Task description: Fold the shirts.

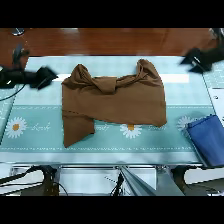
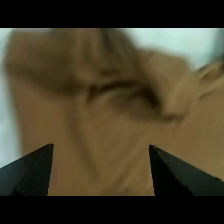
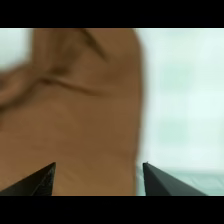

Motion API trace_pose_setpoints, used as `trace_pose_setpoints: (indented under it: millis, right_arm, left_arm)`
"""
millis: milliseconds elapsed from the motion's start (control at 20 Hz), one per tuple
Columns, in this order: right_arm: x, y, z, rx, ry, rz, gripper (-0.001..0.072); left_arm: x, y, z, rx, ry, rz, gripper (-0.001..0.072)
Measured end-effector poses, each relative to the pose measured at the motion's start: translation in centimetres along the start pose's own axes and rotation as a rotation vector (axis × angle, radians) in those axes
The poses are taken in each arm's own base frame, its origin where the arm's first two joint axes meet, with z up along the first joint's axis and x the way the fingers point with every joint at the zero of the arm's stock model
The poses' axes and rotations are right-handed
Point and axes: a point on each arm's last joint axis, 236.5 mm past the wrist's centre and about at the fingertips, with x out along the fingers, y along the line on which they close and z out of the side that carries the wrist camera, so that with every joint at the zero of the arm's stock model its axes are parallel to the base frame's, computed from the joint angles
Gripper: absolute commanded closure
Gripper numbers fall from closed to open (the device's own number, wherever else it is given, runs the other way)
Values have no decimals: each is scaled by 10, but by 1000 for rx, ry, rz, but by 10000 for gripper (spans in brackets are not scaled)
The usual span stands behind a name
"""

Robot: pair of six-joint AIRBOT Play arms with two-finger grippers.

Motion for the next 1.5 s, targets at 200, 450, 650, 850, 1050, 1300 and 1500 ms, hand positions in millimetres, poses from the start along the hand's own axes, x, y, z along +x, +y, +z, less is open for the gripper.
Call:
trace_pose_setpoints:
  millis: [200, 450, 650, 850, 1050, 1300, 1500]
  right_arm:
    - [12, -51, -90, 153, 105, -64, 89]
    - [52, -50, -174, 224, 168, 21, 89]
    - [63, -47, -196, 247, 182, 56, 89]
    - [67, -46, -203, 254, 190, 65, 89]
    - [75, -47, -216, 258, 215, 53, 90]
    - [103, -33, -218, 246, 233, 70, 89]
    - [128, -11, -217, 266, 250, 124, 279]
  left_arm:
    - [-1, 70, -92, -263, 228, 25, 6]
    - [24, 65, -142, -366, 277, -94, 7]
    - [44, 49, -146, -339, 252, -129, 32]
    - [63, 44, -145, -269, 229, -89, 689]
    - [68, 36, -137, -234, 212, -92, 690]
    - [68, 31, -134, -222, 206, -98, 689]
    - [68, 30, -133, -219, 208, -101, 690]
